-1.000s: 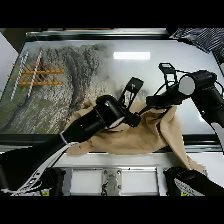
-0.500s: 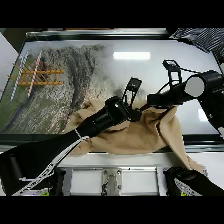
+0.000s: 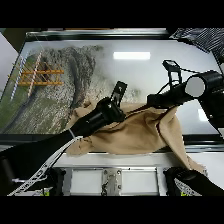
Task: Fold the clothes and pants, and hang the long-sleeved shirts on hangers.
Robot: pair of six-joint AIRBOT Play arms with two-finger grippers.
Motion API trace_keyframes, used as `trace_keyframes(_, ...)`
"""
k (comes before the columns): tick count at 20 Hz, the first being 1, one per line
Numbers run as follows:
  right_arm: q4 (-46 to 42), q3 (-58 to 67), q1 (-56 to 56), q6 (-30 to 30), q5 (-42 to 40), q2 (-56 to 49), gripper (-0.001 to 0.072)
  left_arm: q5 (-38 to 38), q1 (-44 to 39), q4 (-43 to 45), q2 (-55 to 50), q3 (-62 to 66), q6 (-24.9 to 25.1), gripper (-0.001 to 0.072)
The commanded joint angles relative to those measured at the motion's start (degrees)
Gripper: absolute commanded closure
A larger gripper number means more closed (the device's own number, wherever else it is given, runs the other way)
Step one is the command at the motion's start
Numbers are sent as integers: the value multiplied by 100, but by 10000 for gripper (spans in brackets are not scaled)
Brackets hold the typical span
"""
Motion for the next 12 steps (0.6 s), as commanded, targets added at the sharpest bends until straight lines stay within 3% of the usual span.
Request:
trace_keyframes(1, -111, 2, -2, -4, 4, 2, 680, -212, 24, 177, 658, -739, 13, 227)
trace_keyframes(4, -175, 2, -2, -4, 4, 0, 680, -216, 28, 15, 1346, -1051, 17, 227)
trace_keyframes(8, -168, 2, -2, -72, 4, -22, 680, 310, 28, -883, 1954, -1104, 155, 229)
trace_keyframes(9, -168, 2, -2, -142, 7, -22, 681, 420, 31, -929, 2057, -1104, 157, 374)
trace_keyframes(10, -173, 2, -2, -160, 4, -22, 680, 437, 31, -901, 2133, -1104, 212, 612)
trace_keyframes(11, -173, 4, -2, -208, 4, -22, 680, 437, 39, -861, 2192, -1104, 291, 686)
trace_keyframes(12, -179, 22, -2, -400, 13, -22, 681, 457, 111, -868, 2258, -1095, 367, 686)
